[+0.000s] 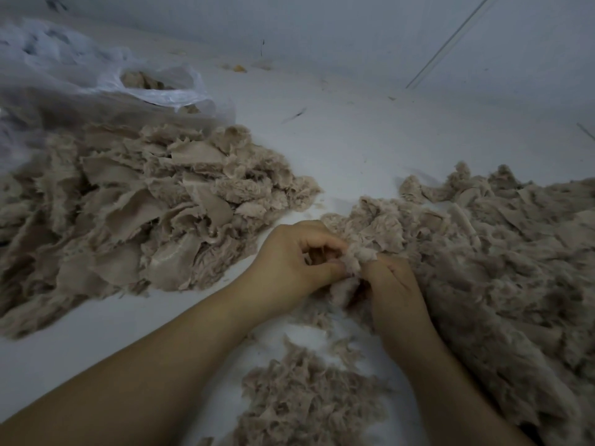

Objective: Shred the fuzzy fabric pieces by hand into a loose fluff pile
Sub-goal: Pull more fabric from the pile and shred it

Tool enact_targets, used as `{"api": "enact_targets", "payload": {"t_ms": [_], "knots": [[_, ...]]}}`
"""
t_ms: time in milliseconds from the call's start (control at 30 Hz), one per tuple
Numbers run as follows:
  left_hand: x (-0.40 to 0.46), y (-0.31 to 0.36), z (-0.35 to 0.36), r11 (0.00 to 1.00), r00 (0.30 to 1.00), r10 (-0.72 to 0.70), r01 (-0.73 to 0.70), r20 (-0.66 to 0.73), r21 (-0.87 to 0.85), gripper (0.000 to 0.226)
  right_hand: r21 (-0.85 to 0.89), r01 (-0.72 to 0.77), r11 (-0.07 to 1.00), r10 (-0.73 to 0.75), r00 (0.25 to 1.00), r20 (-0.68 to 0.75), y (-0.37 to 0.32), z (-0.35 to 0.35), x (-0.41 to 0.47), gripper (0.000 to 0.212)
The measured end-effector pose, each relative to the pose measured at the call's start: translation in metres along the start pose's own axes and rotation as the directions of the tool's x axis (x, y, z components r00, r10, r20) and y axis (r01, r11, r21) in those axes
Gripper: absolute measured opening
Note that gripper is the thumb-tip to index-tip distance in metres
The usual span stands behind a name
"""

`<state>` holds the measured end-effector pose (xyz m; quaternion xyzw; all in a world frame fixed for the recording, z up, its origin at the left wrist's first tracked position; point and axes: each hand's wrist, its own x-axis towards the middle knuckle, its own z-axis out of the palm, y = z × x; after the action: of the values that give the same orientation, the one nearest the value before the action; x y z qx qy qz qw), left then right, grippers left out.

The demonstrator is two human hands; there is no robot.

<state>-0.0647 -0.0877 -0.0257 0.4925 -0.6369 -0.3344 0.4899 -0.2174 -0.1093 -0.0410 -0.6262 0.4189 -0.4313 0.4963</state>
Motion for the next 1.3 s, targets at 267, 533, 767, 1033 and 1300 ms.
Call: {"api": "enact_targets", "payload": {"t_ms": [267, 533, 767, 1033, 1300], "knots": [[0.001, 0.000, 0.004, 0.978, 0.985, -0.155, 0.142, -0.081, -0.156, 0.041, 0.005, 0.074, 0.997, -0.074, 0.997, 0.033, -0.002, 0.000, -0.001, 0.058], [0.001, -0.005, -0.001, 0.876, 0.936, -0.344, 0.293, -0.071, -0.382, 0.038, 0.033, -0.003, 0.999, 0.006, 0.995, -0.098, 0.003, -0.002, 0.004, 0.042], [0.000, -0.004, 0.000, 0.862, 0.933, -0.359, 0.329, -0.005, -0.385, 0.036, 0.033, 0.078, 0.996, -0.075, 0.995, -0.073, 0.003, -0.001, 0.003, 0.041], [0.001, -0.005, -0.024, 0.914, 0.937, -0.349, 0.344, 0.017, -0.216, 0.019, 0.087, 0.045, 0.995, -0.030, 0.985, -0.168, 0.009, -0.005, 0.006, 0.052], [-0.003, 0.020, -0.039, 0.893, 0.505, -0.449, 0.269, 0.737, 0.360, 0.004, 0.056, 0.088, 0.994, -0.078, 0.984, -0.162, 0.005, -0.003, 0.005, 0.053]]}}
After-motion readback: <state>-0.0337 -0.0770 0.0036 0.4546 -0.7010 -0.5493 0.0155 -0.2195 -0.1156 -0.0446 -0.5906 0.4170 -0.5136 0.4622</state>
